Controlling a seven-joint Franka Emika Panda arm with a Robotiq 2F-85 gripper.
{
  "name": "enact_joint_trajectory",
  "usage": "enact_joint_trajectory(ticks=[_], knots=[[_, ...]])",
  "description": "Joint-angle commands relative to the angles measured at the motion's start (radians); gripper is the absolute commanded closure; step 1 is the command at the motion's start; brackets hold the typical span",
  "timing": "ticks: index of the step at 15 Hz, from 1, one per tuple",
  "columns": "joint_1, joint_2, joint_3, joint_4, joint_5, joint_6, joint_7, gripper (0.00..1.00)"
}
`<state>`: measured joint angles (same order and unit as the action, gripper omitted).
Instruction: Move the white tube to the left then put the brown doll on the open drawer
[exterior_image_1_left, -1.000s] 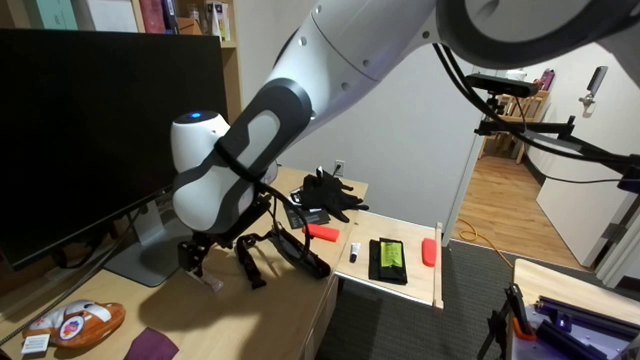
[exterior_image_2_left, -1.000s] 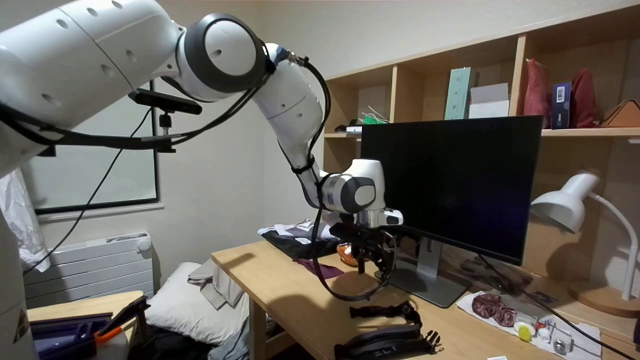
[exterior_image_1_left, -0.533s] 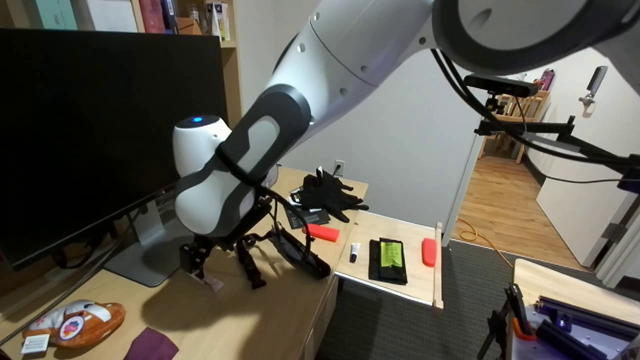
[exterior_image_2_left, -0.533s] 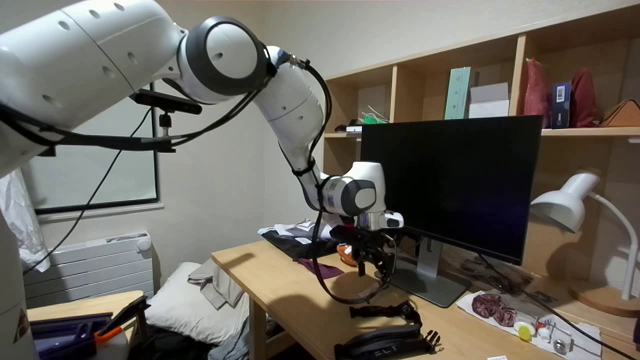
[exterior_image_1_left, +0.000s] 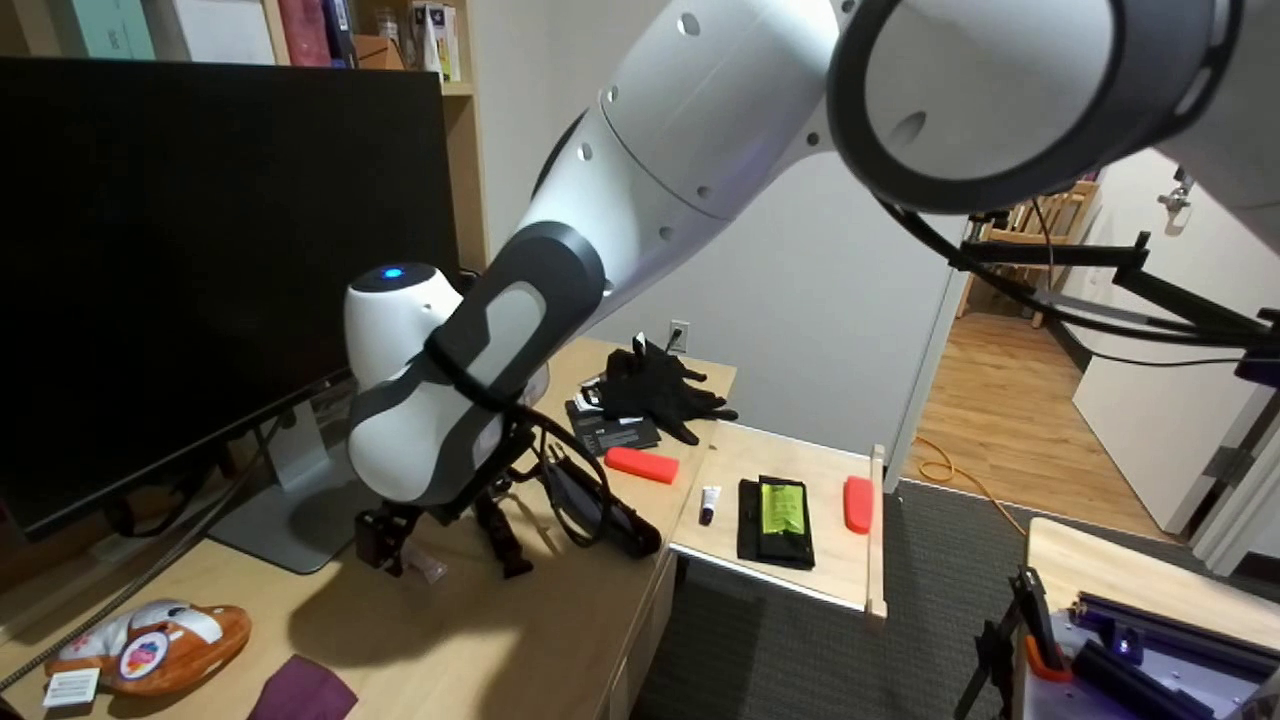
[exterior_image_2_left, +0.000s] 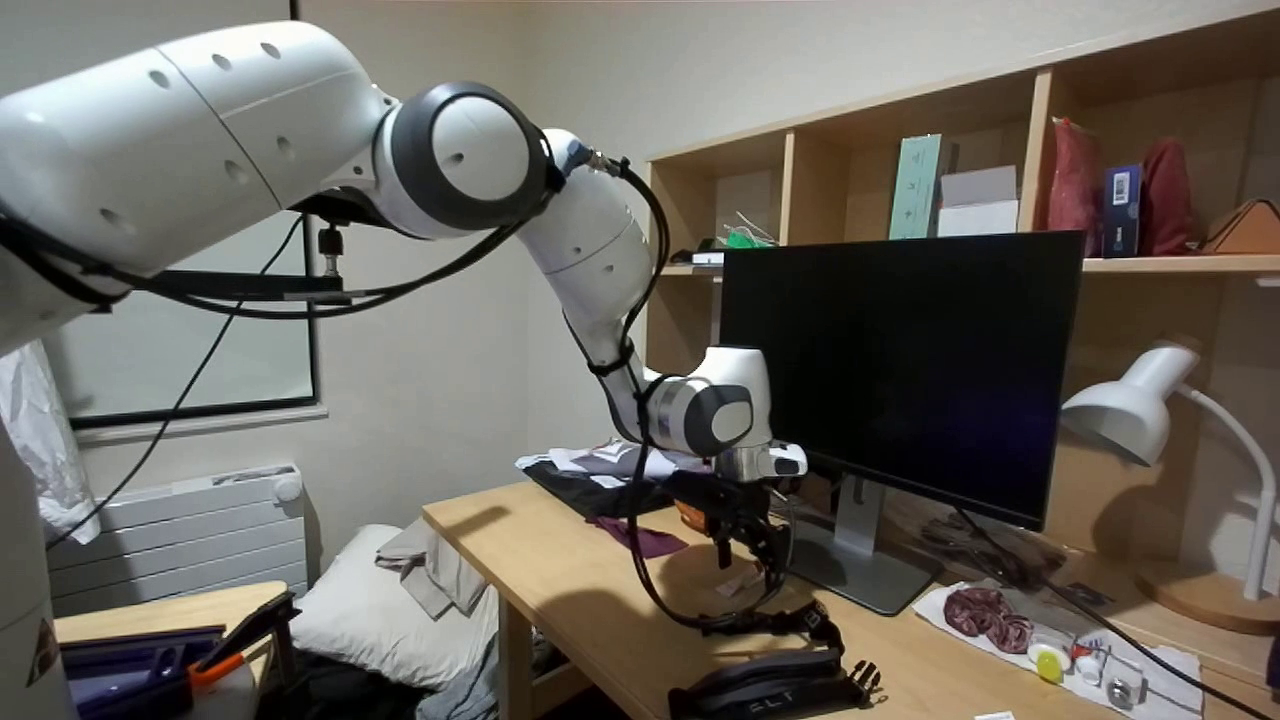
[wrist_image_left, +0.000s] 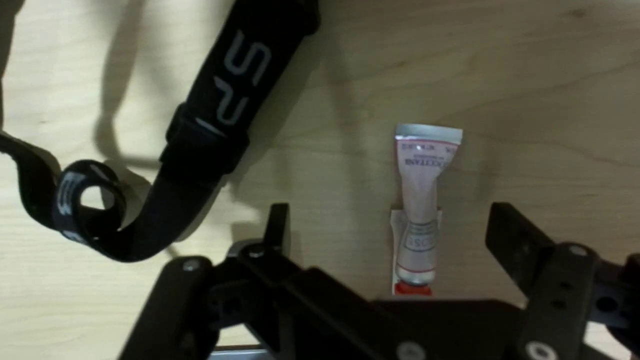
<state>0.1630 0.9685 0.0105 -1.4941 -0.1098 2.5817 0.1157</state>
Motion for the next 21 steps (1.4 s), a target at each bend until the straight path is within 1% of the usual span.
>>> enact_joint_trajectory(ticks=[1,2,3,4,5,7,12,13,15,16,17,18,20,21], knots=[[0.000,0.033,0.009,0.039,0.005,0.018,-0.040,0.00],[0.002,0.035,0.009,0.042,0.002,0.013,-0.045,0.25],[0.002,0.038,0.010,0.040,0.001,0.020,-0.049,0.27],[0.003,0.039,0.010,0.040,0.002,0.022,-0.051,0.33],[0.004,0.037,0.009,0.036,0.001,0.023,-0.053,0.42],[0.005,0.033,0.009,0.030,0.002,0.021,-0.056,0.53],[0.008,0.017,0.013,0.020,0.005,0.008,-0.054,0.86],[0.013,0.009,0.008,0.014,0.003,0.005,-0.045,0.91],[0.011,-0.011,0.009,-0.002,0.004,0.000,-0.047,0.93],[0.009,-0.013,0.011,-0.004,0.005,0.002,-0.048,0.94],[0.008,-0.030,0.011,-0.021,0.004,0.002,-0.050,0.91],[0.011,-0.040,0.008,-0.030,0.002,0.001,-0.046,0.93],[0.011,-0.072,0.007,-0.060,0.000,0.004,-0.048,0.91],[0.012,-0.104,0.005,-0.092,-0.004,0.010,-0.050,0.91]])
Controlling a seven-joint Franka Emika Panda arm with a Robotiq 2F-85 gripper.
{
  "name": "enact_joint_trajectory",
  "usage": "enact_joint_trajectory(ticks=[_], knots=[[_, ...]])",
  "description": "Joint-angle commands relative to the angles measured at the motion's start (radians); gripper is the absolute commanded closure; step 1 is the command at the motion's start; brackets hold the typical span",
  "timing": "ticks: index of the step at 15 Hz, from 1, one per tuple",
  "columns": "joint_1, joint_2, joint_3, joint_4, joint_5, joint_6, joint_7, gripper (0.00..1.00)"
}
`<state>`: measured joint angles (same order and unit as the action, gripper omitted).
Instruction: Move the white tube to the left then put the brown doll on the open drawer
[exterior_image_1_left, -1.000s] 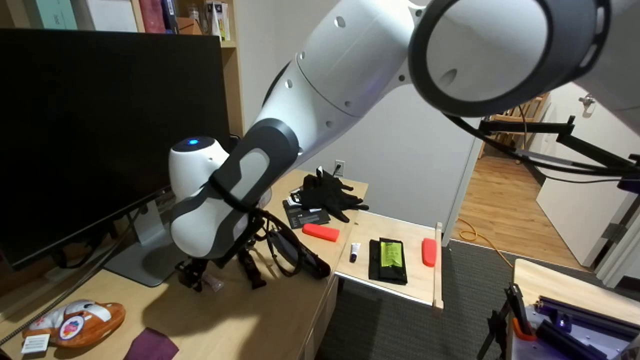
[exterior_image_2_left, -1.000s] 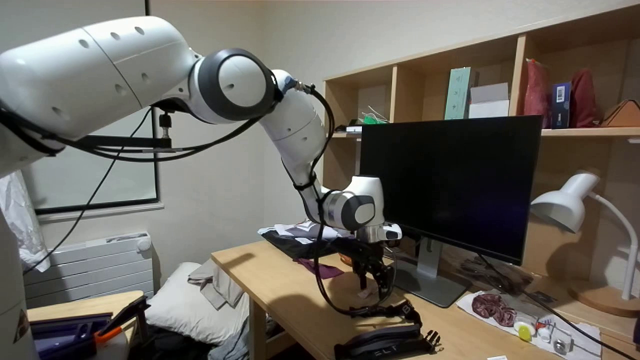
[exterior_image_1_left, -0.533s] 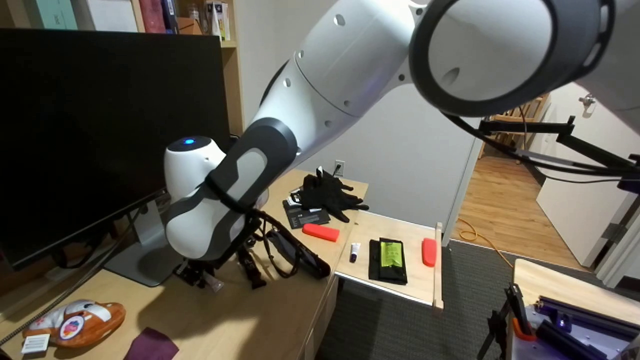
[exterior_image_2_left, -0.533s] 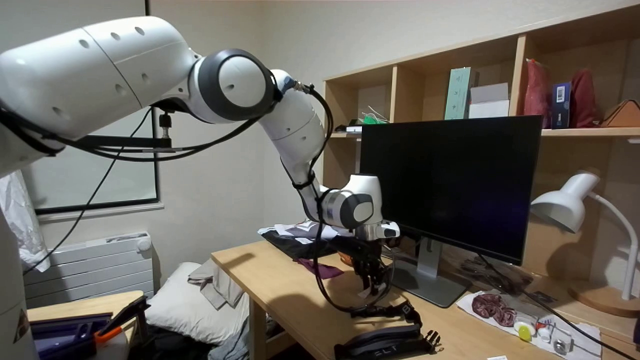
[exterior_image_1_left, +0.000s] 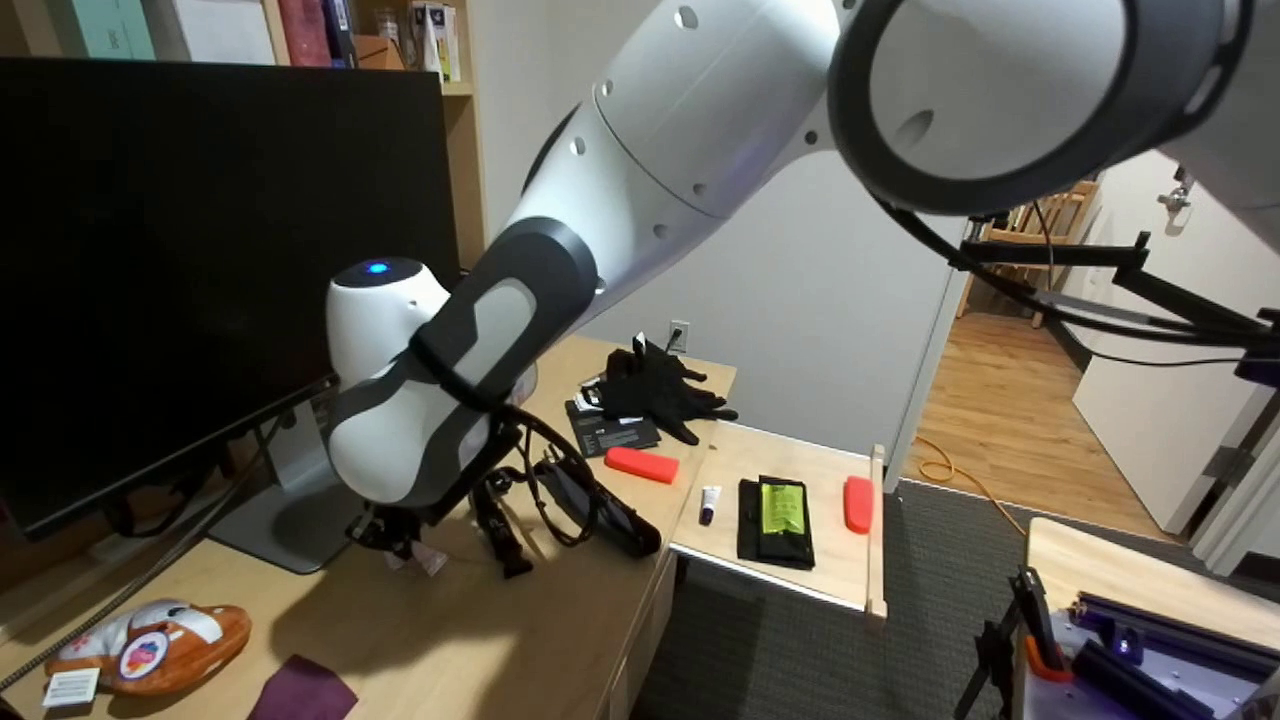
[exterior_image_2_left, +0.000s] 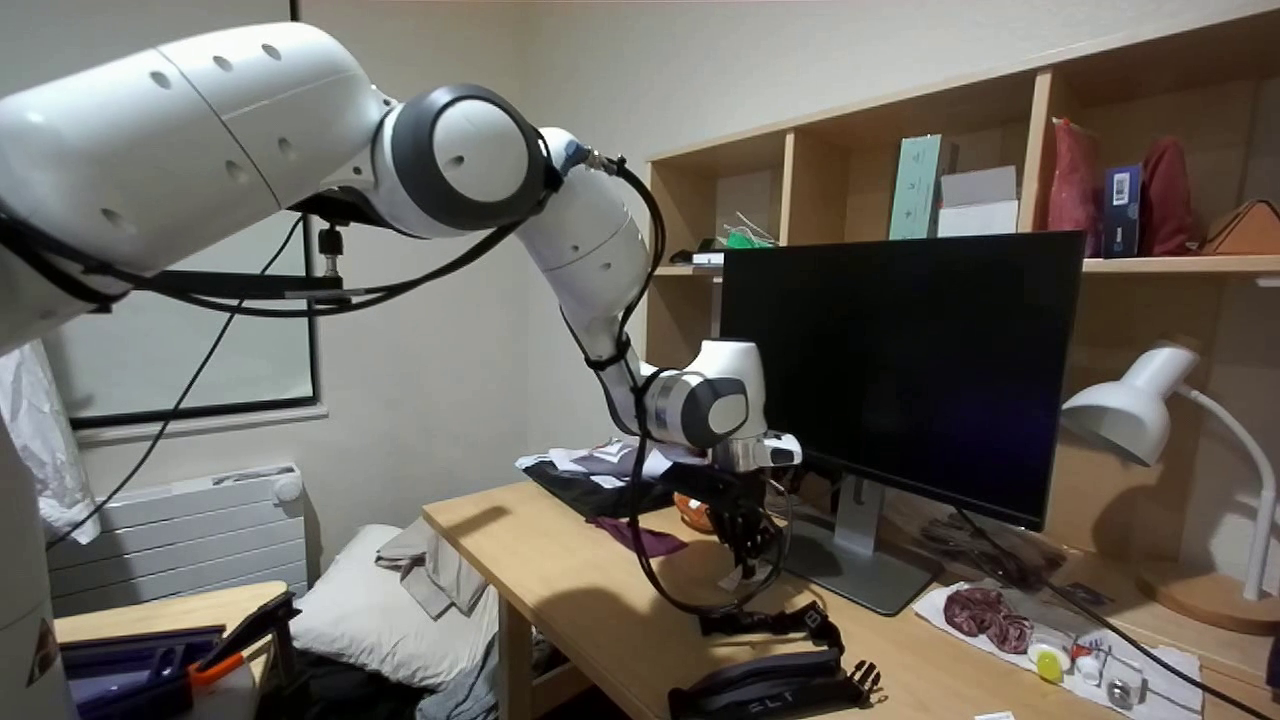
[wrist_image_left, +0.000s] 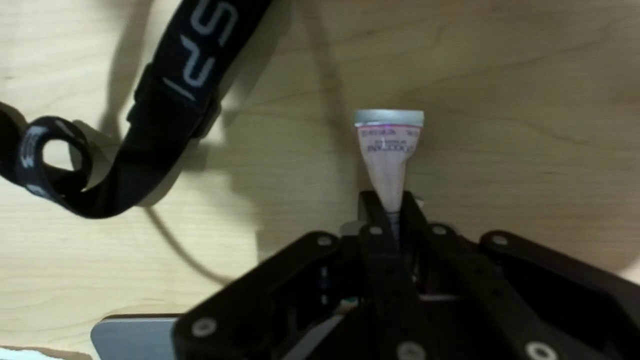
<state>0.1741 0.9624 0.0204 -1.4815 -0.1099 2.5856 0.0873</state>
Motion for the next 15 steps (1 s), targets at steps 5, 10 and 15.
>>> enact_joint_trajectory(ticks=[5,10,15], knots=[[-0.008,-0.232,0.016,-0.269,-0.028,0.007,-0.093,0.91],[-0.030,-0.352,0.075,-0.488,-0.061,0.013,-0.273,0.91],[-0.009,-0.301,0.064,-0.425,-0.051,-0.004,-0.238,0.90]])
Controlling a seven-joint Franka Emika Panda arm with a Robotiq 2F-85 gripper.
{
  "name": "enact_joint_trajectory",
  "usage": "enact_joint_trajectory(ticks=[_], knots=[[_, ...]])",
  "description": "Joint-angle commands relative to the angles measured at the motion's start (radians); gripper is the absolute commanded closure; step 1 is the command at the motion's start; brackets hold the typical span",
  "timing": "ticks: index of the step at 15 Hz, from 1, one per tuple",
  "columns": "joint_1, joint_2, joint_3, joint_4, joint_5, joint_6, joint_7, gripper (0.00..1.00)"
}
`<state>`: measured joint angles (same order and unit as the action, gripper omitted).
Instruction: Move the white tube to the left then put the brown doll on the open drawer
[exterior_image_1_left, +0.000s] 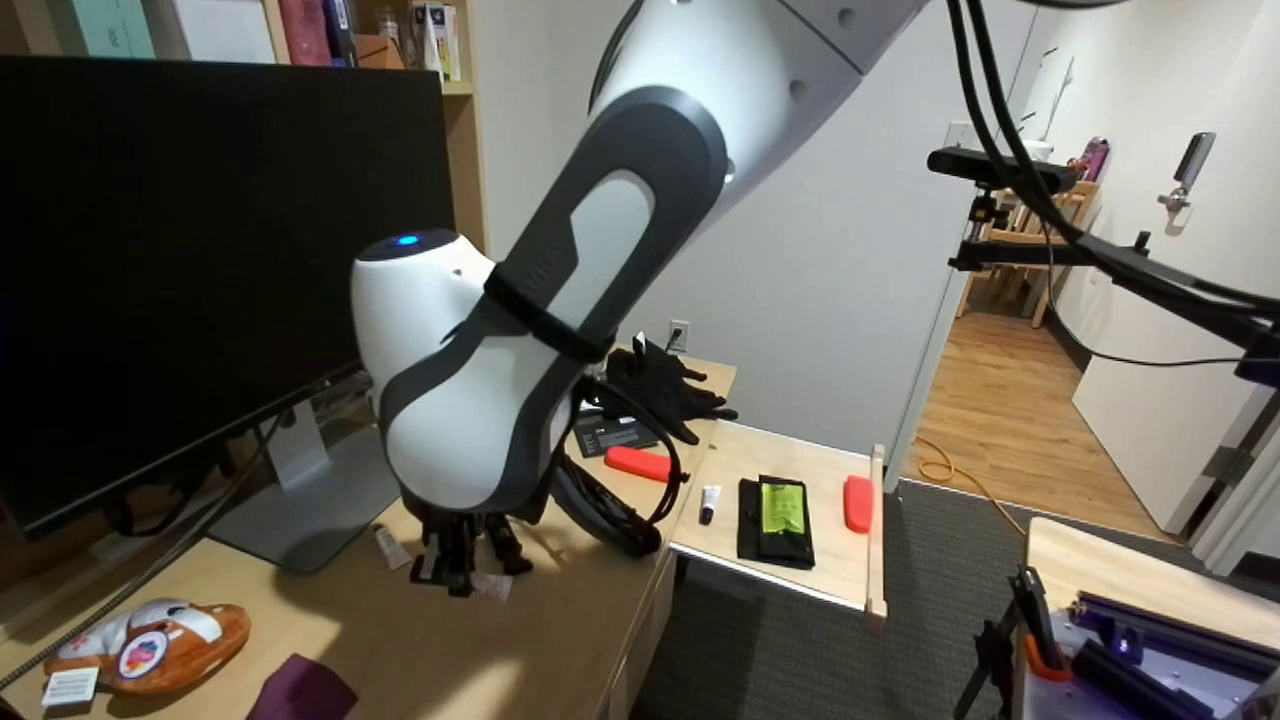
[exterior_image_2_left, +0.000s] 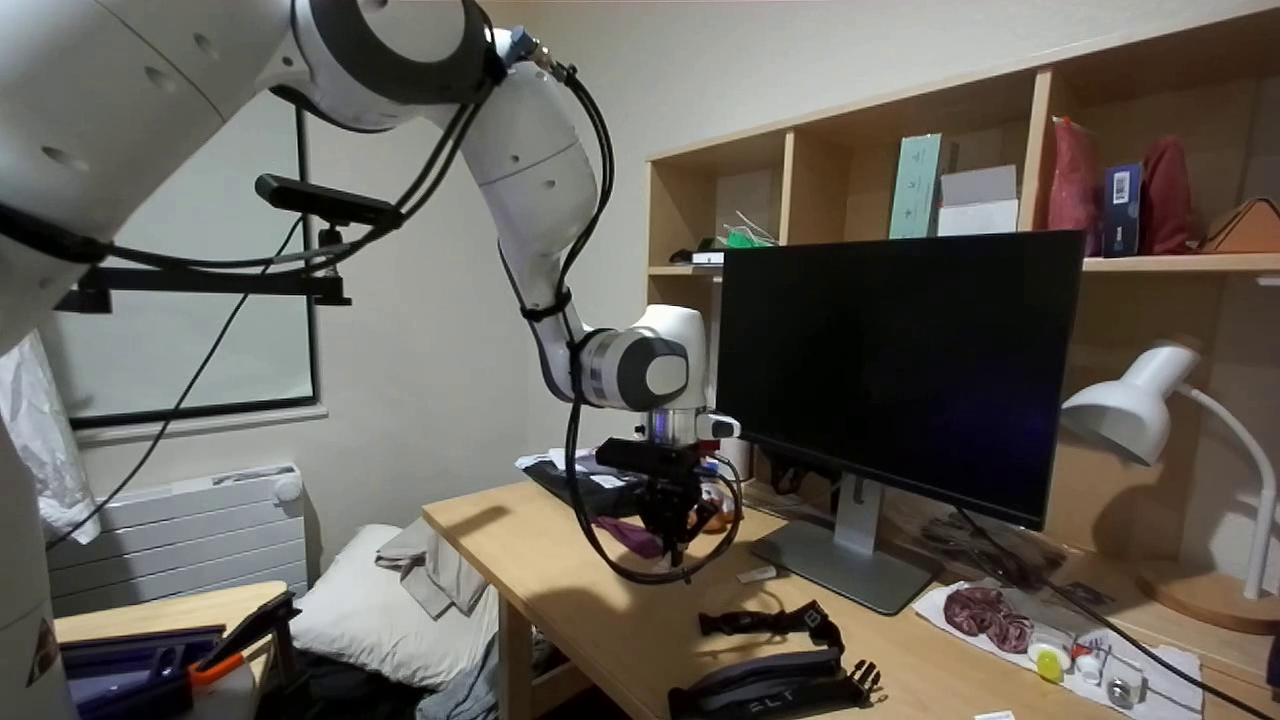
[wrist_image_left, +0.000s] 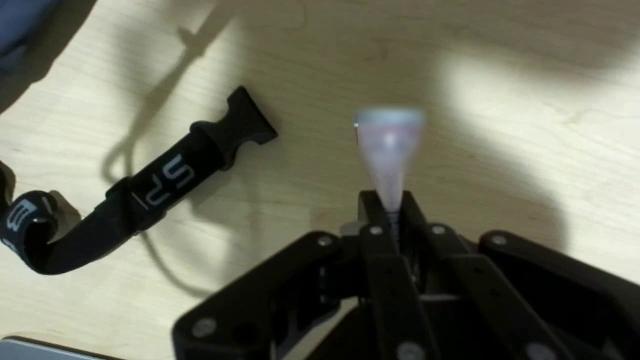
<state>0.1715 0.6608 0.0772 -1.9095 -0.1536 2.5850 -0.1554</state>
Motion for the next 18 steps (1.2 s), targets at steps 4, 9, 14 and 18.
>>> enact_joint_trajectory(ticks=[4,9,14,18], knots=[[-0.008,0.011,0.005,0.012,-0.012,-0.015,-0.003,0.91],[-0.009,0.035,0.001,-0.040,0.029,0.037,0.077,0.91],[0.011,0.030,0.025,-0.066,0.066,0.005,0.140,0.91],[0.065,-0.005,0.049,-0.085,0.026,0.039,0.133,0.91]])
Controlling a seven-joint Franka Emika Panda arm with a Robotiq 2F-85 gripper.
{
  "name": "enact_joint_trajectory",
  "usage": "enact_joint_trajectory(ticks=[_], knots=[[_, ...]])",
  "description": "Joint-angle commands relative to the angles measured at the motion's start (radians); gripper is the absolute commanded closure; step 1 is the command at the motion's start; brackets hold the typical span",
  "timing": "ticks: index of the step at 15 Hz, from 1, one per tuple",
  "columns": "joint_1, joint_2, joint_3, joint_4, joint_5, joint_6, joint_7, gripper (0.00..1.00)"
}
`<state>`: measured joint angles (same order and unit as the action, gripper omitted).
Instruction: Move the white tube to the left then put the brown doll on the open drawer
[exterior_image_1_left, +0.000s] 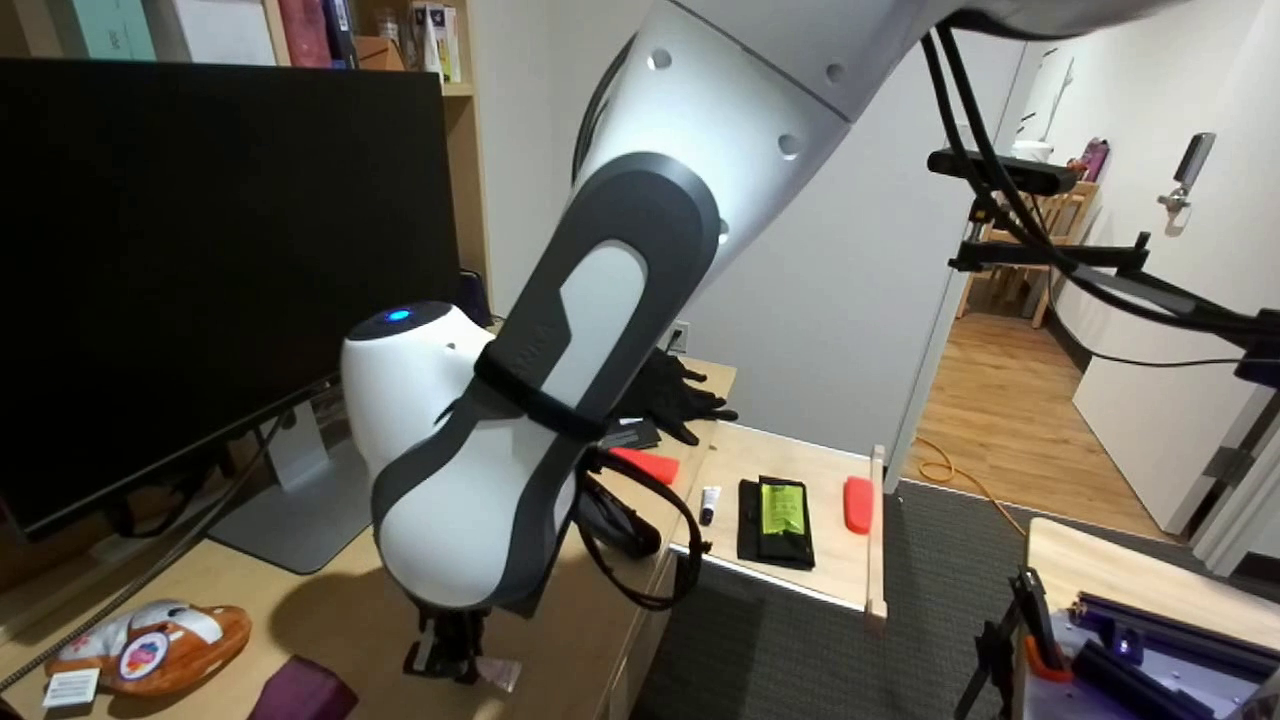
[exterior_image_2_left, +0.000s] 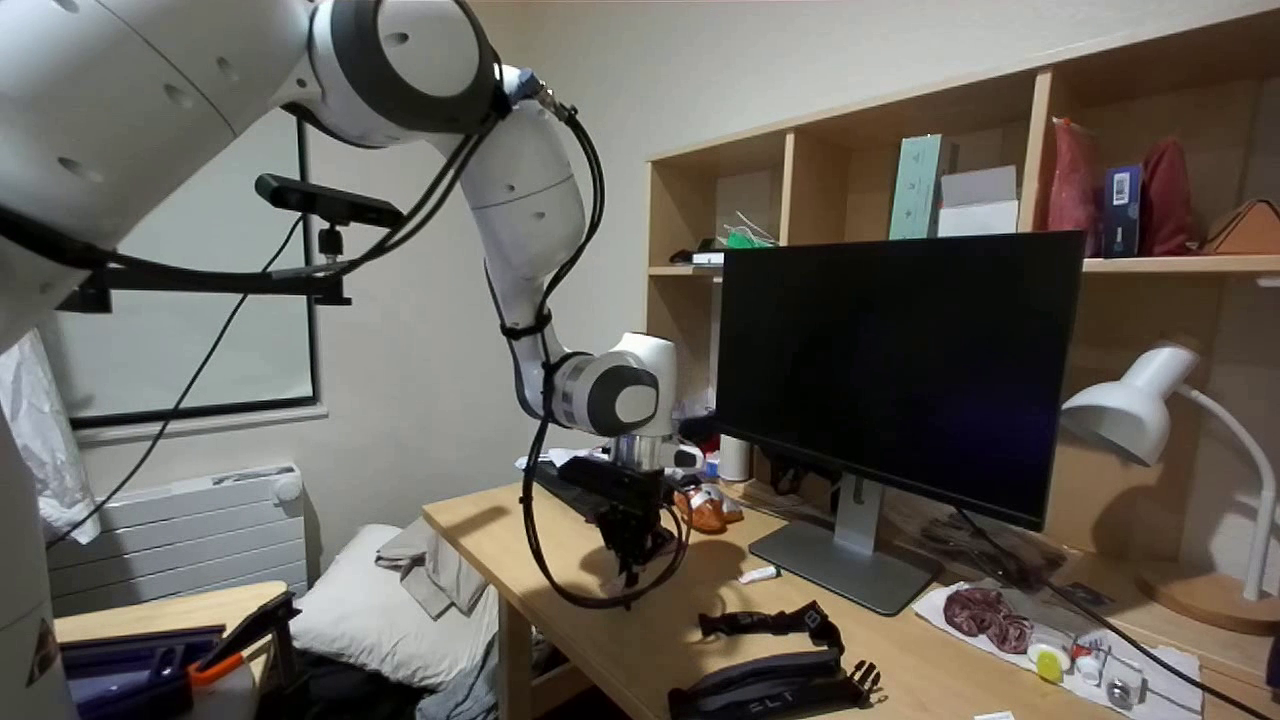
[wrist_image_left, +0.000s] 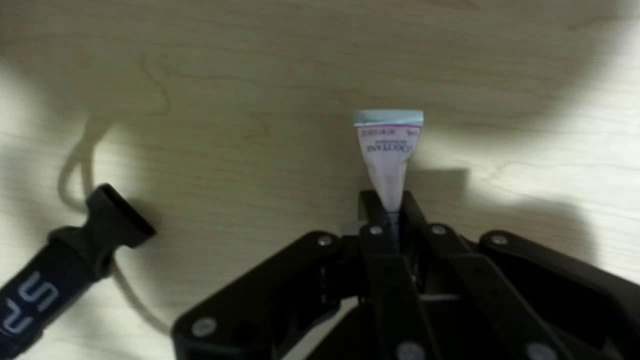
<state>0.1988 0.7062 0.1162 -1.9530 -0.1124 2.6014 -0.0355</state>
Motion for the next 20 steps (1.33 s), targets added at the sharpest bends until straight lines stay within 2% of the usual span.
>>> enact_joint_trajectory(ticks=[1,4,8,9,13,16,20], knots=[[0.053,-0.049,0.015,-0.033,-0.017,0.016,0.011,0.91],[0.114,-0.060,0.007,-0.037,-0.087,0.021,-0.023,0.91],[0.137,-0.057,0.000,-0.043,-0.207,0.011,-0.114,0.92],[0.132,-0.028,0.016,-0.003,-0.161,-0.002,-0.058,0.90],[0.131,-0.028,0.010,-0.010,-0.191,-0.002,-0.091,0.92],[0.134,-0.020,0.007,0.008,-0.291,0.009,-0.206,0.91],[0.113,0.013,0.041,0.050,-0.341,-0.015,-0.364,0.91]])
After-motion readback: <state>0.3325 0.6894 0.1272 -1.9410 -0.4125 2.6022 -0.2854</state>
